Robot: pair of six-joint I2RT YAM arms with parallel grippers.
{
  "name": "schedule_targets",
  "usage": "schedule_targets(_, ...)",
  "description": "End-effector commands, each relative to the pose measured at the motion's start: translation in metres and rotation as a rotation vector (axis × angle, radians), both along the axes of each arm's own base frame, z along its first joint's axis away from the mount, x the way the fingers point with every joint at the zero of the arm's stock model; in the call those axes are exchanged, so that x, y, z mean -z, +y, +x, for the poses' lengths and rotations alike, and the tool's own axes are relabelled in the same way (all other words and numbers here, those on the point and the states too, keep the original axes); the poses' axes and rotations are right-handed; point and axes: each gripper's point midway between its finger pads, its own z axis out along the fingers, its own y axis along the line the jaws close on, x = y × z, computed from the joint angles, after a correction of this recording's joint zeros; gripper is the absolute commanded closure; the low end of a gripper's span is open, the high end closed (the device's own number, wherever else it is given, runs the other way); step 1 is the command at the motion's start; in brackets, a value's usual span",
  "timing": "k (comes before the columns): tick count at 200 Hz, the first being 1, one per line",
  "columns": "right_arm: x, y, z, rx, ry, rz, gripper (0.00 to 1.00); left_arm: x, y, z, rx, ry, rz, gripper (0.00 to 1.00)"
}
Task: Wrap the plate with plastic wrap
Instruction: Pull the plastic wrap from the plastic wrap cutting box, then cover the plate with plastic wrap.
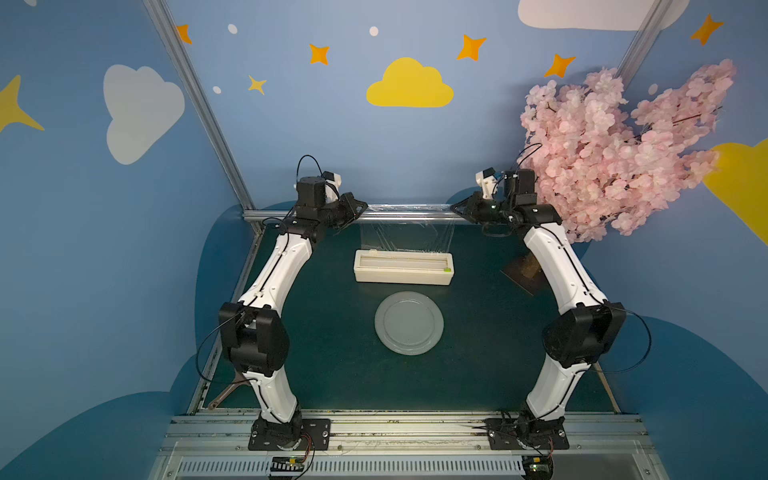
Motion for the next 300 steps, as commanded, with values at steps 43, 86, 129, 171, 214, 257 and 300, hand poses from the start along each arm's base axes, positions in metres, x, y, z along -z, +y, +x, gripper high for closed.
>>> schedule_targets(43,-0.032,-0.006,-0.023,-0.009,-0.071,-0.005,1.00,-0.033,0.002,-0.026,-0.003,-0.086,0.025,0.97)
schedule_targets(86,0.025,-0.009,-0.078,-0.039,0.008,-0.075,1.00,0.021,0.000,-0.088,-0.001,-0.015,0.057,0.97)
schedule_targets(129,0.084,-0.023,-0.137,-0.060,0.097,-0.138,1.00,0.080,0.006,-0.149,-0.002,0.064,0.091,0.97)
schedule_targets(171,0.144,-0.019,-0.183,-0.111,0.222,-0.183,1.00,0.129,-0.002,-0.189,0.061,0.180,0.090,0.97)
schedule_targets(214,0.202,-0.035,-0.223,-0.115,0.366,-0.280,1.00,0.175,-0.017,-0.232,0.108,0.276,0.124,0.97)
schedule_targets(257,0.224,-0.039,-0.245,-0.135,0.416,-0.288,1.00,0.226,-0.021,-0.269,0.136,0.405,0.185,0.97)
schedule_targets(300,0.254,-0.043,-0.270,-0.148,0.488,-0.304,1.00,0.255,-0.015,-0.293,0.119,0.474,0.213,0.97)
